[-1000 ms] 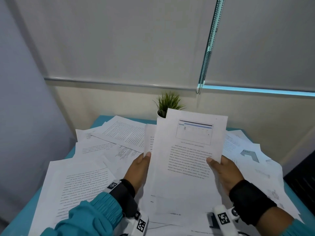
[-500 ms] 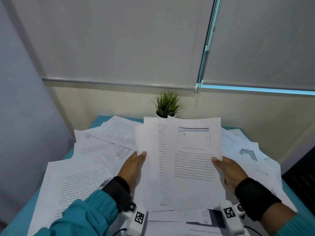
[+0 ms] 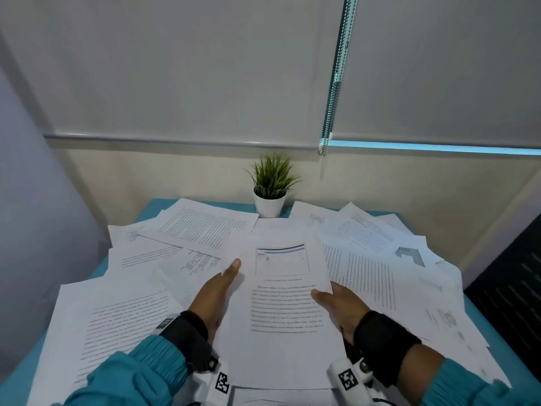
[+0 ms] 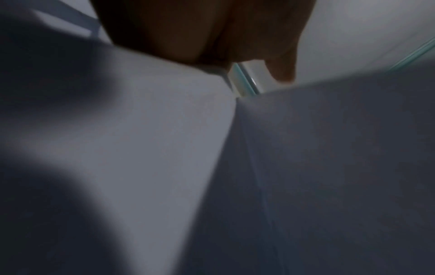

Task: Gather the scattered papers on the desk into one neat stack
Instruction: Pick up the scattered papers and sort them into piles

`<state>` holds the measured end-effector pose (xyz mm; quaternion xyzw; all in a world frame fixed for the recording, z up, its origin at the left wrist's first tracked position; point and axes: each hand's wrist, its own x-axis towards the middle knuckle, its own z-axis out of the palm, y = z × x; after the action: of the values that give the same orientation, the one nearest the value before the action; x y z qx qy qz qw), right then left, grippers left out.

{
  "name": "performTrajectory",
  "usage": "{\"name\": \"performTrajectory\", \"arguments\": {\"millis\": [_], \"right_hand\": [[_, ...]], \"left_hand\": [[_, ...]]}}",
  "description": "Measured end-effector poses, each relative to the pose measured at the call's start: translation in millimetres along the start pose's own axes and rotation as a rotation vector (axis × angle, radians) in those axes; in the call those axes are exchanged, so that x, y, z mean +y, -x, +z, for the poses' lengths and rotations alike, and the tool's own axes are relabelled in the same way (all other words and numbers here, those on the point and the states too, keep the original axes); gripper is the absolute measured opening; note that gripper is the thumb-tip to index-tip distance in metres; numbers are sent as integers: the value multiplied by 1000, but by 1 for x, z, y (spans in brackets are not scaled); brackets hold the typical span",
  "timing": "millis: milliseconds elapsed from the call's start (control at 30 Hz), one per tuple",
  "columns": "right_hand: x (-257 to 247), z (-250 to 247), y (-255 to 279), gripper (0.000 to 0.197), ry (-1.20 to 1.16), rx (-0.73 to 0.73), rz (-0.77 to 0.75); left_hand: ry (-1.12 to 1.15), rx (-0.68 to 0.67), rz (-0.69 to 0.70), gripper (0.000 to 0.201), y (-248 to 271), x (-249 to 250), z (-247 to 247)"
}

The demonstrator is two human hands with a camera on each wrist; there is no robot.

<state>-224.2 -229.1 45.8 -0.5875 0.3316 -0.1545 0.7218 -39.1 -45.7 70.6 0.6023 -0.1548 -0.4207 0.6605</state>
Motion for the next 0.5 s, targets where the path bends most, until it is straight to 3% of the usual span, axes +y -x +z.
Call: {"name": "performTrajectory", "arguments": {"millis": [67,167,267,367,433,500], "right_hand": [[4,2,2,28,39,1,-31],[-3,14,12,29,26,-51,-25],[-21,16,11,26,101,-142,3],[-45,-10,-18,43,164,101,51],[-60,-37,-45,53,445,263,4],[-68,-60,-70,63,784,336,-25]], "left_hand": [[-58,-68,-19,29,0,-4,-2],[-178,-139,-78,39,-6,-16,-8],[-214,-100,-94,40,-16,-23,-19],[-232,-1,-46,38,-22,-20,-29],[-249,53,-19,34,-25,-15,-35],[-225,72,-8,31,-27,-15,-43]]}}
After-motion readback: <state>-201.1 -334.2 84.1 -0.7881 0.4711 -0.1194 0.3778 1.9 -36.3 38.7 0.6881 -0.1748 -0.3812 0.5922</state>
